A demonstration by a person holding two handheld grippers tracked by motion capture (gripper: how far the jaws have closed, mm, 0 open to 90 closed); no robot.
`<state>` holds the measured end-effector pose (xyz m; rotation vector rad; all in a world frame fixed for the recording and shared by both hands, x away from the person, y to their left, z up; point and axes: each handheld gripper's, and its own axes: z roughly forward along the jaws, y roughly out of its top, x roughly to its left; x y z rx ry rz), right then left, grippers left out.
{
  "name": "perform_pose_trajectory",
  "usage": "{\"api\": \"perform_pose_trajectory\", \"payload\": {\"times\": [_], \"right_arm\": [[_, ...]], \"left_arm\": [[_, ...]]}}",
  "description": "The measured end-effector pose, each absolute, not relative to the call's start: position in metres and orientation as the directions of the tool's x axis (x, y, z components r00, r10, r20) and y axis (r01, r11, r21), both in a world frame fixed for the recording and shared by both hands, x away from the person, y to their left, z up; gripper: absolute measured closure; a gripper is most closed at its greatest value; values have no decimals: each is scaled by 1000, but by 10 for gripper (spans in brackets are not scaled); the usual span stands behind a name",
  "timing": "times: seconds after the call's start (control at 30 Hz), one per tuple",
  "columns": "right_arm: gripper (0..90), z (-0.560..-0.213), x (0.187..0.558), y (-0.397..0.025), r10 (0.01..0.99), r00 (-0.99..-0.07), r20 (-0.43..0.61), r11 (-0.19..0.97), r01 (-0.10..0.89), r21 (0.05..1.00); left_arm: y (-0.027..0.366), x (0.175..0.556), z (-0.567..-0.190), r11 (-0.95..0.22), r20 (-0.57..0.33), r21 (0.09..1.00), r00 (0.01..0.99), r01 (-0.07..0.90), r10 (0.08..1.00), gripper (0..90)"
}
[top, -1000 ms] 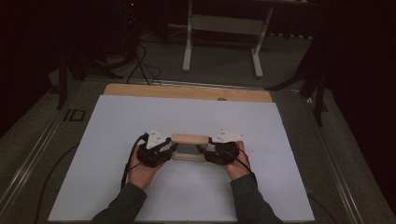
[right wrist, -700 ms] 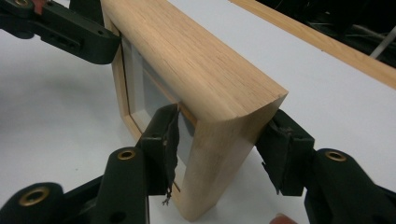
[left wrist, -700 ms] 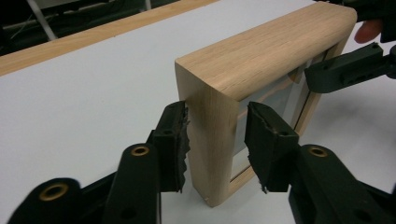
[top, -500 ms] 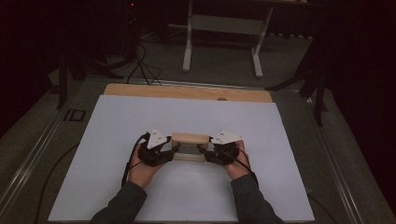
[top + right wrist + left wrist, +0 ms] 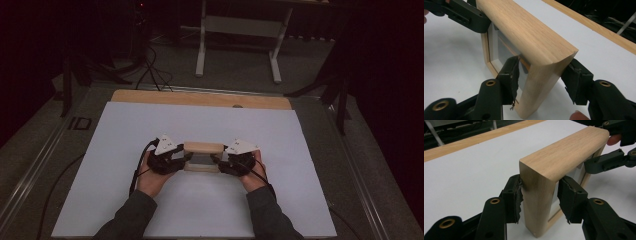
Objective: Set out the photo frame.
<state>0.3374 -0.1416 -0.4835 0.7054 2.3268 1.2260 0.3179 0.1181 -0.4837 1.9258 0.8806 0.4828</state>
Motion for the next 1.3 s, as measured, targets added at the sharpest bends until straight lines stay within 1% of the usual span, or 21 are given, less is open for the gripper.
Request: {"api": "perform_pose_trajectory", "payload": {"times": [0.03,0.27,1.0,1.13,1.3], "right_arm": [[486,-484,337,-140,610,-782,-126,481,239,844],[482,-485,339,-138,615,-780,-114,468,245,849],[451,-486,346,-130,635,-763,-122,455,243,857],[443,-488,348,-130,643,-758,-107,437,249,864],[457,-491,346,-133,642,-763,-76,423,270,865]], "left_arm": [[118,318,-483,-316,-16,870,664,377,748,545],[119,318,-483,-311,-19,870,656,383,754,543],[122,323,-486,-280,-30,879,631,386,775,544],[122,324,-488,-267,-46,882,635,388,771,538],[121,324,-493,-287,-37,874,643,393,765,519]]}}
